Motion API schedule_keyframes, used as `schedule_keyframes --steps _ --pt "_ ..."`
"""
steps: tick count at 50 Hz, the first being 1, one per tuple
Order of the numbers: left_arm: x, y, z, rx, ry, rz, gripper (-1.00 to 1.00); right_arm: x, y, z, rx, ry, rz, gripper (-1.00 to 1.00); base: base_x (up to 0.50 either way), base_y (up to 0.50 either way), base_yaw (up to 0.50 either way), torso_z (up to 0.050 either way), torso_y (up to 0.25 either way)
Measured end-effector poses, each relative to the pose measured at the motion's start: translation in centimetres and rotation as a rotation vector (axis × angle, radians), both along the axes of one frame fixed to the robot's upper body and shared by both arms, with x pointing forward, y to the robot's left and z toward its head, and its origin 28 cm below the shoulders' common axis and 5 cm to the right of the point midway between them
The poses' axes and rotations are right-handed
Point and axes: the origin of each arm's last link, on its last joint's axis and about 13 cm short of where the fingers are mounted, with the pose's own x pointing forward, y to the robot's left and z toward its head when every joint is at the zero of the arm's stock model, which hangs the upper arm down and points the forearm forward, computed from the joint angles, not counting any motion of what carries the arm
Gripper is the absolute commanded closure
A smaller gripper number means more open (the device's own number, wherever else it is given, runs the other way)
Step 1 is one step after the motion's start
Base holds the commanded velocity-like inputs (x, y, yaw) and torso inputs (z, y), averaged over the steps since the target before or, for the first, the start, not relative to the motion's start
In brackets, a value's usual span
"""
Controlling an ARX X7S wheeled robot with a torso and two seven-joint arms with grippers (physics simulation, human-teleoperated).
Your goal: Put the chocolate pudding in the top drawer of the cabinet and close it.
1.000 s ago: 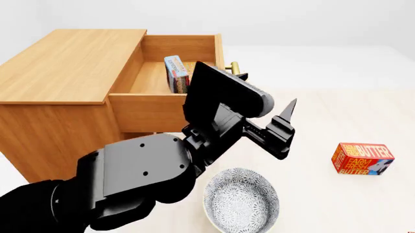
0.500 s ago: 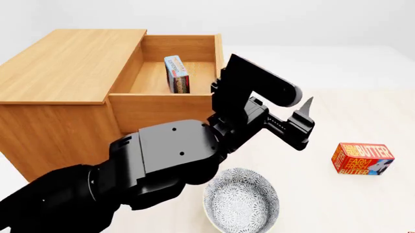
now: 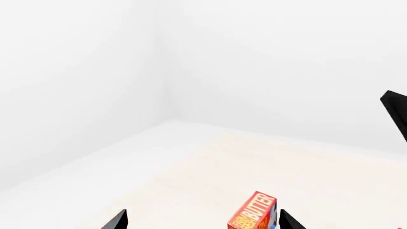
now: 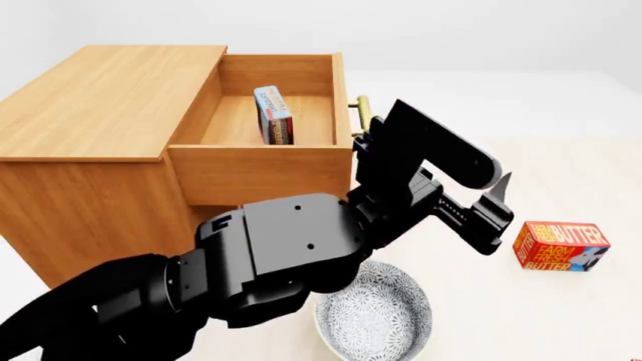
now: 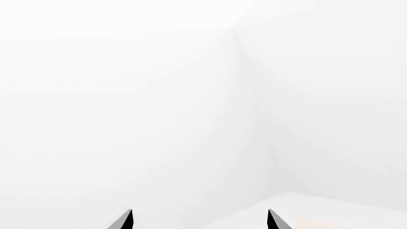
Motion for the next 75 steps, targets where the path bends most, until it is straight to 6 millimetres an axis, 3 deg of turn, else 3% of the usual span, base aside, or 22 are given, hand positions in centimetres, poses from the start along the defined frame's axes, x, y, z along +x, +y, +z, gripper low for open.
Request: schedule_keyframes --steps 12,31,42,75 --pt "0.1 -0.8 -0.3 0.020 -0.020 -0.038 -1.00 0.2 0.1 -0.5 0.002 0.005 0.004 -1.00 0.00 0.00 0.00 0.000 0.000" --pt "2.7 -2.2 -2.0 0.055 0.038 -0.023 -1.00 0.4 0.2 -1.1 0.006 0.014 0.010 -1.00 0.00 0.00 0.00 0.000 0.000" --pt "3.2 -2.9 -3.1 0.090 0.061 -0.018 -1.00 0.4 0.2 -1.1 0.011 0.017 0.008 -1.00 0.00 0.00 0.00 0.000 0.000" --pt "5.4 -1.9 -4.0 0.104 0.119 0.164 -1.00 0.4 0.2 -1.2 0.017 0.022 0.010 -1.00 0.00 0.00 0.00 0.000 0.000"
